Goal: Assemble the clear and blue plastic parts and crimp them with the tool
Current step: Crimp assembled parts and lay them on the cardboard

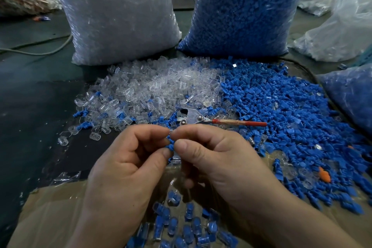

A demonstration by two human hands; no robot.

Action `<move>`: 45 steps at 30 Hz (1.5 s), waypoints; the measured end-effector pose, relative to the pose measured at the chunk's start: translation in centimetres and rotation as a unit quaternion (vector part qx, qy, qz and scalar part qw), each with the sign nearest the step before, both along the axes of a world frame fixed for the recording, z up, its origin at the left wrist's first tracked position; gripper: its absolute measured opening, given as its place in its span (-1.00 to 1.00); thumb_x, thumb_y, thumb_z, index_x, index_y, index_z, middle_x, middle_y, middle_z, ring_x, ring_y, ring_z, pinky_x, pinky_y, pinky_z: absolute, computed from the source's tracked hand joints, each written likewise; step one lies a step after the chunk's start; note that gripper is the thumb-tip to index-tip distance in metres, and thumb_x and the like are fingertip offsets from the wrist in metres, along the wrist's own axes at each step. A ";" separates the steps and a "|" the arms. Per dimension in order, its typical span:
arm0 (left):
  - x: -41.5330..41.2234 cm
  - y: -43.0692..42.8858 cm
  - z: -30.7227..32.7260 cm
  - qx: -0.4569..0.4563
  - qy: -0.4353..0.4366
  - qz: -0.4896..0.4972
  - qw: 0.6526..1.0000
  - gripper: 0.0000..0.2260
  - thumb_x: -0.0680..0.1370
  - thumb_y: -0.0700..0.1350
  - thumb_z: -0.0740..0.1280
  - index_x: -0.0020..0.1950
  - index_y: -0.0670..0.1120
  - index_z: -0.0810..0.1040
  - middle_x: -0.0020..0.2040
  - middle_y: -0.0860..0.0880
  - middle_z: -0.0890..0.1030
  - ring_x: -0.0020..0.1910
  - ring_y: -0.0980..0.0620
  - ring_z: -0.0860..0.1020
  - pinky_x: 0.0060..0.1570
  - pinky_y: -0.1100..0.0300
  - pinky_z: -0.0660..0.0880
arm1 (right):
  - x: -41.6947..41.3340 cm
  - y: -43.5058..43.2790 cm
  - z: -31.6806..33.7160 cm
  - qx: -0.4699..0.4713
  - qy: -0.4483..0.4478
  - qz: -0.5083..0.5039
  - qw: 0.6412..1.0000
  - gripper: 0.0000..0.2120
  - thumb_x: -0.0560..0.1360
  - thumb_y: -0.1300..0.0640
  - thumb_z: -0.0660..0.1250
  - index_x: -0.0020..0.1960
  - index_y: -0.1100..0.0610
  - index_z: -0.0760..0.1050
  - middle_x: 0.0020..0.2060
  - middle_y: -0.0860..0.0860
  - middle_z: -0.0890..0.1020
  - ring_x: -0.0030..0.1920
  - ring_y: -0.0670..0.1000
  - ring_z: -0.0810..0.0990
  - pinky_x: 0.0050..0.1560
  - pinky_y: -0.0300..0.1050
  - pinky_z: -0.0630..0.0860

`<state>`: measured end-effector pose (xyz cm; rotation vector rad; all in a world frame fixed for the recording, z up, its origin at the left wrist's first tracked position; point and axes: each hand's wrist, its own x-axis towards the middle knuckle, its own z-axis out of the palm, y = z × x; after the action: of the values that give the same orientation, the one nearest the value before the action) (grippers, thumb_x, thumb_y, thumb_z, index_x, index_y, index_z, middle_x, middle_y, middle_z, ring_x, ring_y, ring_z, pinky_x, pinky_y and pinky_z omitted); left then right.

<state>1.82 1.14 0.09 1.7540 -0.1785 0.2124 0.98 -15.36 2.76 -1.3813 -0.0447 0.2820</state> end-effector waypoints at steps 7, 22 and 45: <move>-0.2 0.1 0.0 0.078 -0.025 0.016 0.996 -0.72 0.35 0.06 0.46 0.00 0.37 0.60 -0.12 0.21 0.70 -0.21 0.23 0.67 -0.20 0.17 0.65 | 0.1 -0.4 -0.4 0.035 0.040 0.008 0.999 -0.86 0.41 0.08 0.52 -0.12 0.08 0.58 -0.36 0.10 0.62 -0.40 0.06 0.57 -0.38 -0.11 0.52; -0.3 0.2 1.0 -0.003 0.120 -0.078 0.990 -0.81 0.41 0.21 0.48 -0.05 0.19 0.66 -0.31 -0.03 0.70 -0.38 0.07 0.66 -0.43 0.30 0.53 | -0.5 -0.8 -0.4 -0.222 -0.169 -0.013 0.960 -0.90 0.55 0.02 0.33 0.06 -0.10 0.55 -0.18 -0.09 0.68 -0.18 -0.09 0.67 -0.11 -0.20 0.60; 1.3 1.0 0.7 -0.214 0.246 -0.055 0.944 -0.81 0.18 -0.12 0.49 -0.23 -0.02 0.67 -0.41 -0.18 0.57 -0.52 0.00 0.49 -0.58 0.26 0.43 | 1.8 -4.5 0.0 -0.746 -0.138 -0.016 0.651 -0.37 0.43 -0.40 0.18 0.38 -0.12 0.20 0.28 -0.05 0.39 0.25 0.07 0.34 0.27 0.07 0.33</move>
<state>3.08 2.11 0.75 1.3080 0.1278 -0.2572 2.75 -19.89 2.74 -3.0982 -0.0364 0.0004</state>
